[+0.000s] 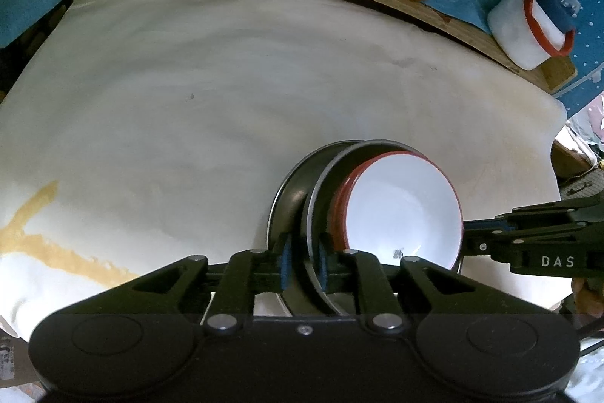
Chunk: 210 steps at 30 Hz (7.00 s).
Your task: Organize plates and bowls
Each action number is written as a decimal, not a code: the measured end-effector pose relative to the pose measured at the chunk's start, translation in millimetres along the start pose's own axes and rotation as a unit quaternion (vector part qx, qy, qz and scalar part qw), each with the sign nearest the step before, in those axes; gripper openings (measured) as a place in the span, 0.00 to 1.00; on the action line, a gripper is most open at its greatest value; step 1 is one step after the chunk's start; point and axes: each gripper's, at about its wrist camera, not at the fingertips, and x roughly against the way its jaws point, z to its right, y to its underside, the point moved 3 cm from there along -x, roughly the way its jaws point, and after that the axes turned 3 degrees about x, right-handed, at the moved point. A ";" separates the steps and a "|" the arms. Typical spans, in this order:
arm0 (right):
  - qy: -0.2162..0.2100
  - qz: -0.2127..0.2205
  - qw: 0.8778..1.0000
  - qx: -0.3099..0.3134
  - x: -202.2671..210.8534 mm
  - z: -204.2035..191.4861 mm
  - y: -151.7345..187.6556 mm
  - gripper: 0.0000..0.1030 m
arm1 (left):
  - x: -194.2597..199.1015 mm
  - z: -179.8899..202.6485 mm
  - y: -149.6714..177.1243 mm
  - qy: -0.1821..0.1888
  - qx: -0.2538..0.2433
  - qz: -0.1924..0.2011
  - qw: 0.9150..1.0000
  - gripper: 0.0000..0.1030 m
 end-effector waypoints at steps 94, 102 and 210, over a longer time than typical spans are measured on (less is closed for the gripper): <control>0.098 0.242 0.964 0.043 54.3 -16.3 40.6 1.00 | 56.1 -0.6 40.4 -0.155 -0.055 0.163 0.973 0.99; 0.154 0.286 0.946 -0.011 55.9 -52.0 81.7 1.00 | 70.4 -13.6 55.5 -0.113 -0.116 0.181 0.970 0.99; 0.205 0.289 0.934 -0.034 45.3 -108.8 198.3 1.00 | 81.6 -32.8 147.1 -0.058 -0.207 0.184 0.959 0.99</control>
